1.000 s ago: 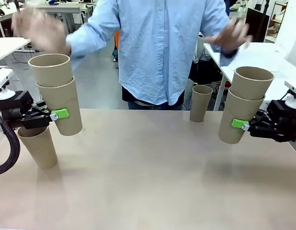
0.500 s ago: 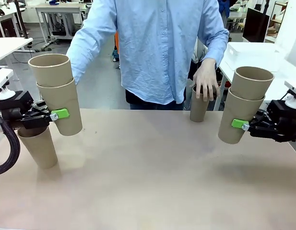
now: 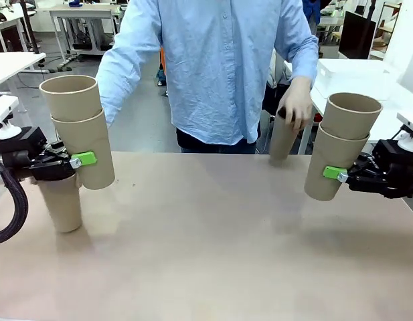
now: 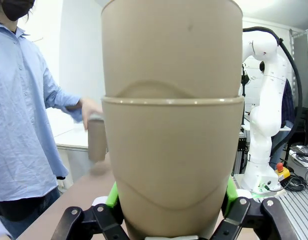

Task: Stack the cups and store them in the basket.
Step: Place the stack of Reusable plastic cups into the Pantry Basket.

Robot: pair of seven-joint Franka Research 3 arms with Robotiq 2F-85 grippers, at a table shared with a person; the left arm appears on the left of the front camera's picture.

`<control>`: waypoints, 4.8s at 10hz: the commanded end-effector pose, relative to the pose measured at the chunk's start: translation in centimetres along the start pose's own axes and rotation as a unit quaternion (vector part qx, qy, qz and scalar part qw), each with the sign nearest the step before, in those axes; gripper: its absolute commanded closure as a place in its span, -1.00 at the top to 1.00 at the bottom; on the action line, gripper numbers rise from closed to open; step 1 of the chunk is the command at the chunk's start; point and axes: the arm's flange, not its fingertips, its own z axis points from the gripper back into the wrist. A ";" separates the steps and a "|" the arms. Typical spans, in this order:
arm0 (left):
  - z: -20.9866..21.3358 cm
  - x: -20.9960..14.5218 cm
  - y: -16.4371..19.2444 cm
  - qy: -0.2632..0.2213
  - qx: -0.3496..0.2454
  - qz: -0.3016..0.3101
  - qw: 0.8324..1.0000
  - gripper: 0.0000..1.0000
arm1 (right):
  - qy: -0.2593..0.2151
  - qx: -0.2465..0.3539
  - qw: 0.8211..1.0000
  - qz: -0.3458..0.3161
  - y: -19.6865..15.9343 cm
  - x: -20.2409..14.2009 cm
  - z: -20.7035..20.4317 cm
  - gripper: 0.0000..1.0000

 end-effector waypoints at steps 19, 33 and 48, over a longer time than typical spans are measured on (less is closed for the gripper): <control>0.0 0.2 0.0 -0.001 -0.001 -0.007 1.000 0.73 | -0.001 0.000 1.000 0.005 0.0 0.3 0.0 0.69; 0.0 0.2 0.0 -0.001 -0.001 -0.007 1.000 0.73 | -0.001 0.000 1.000 0.005 0.0 0.3 0.0 0.69; 0.0 0.2 0.0 -0.001 -0.001 -0.007 1.000 0.73 | -0.001 0.000 1.000 0.005 0.0 0.3 0.0 0.69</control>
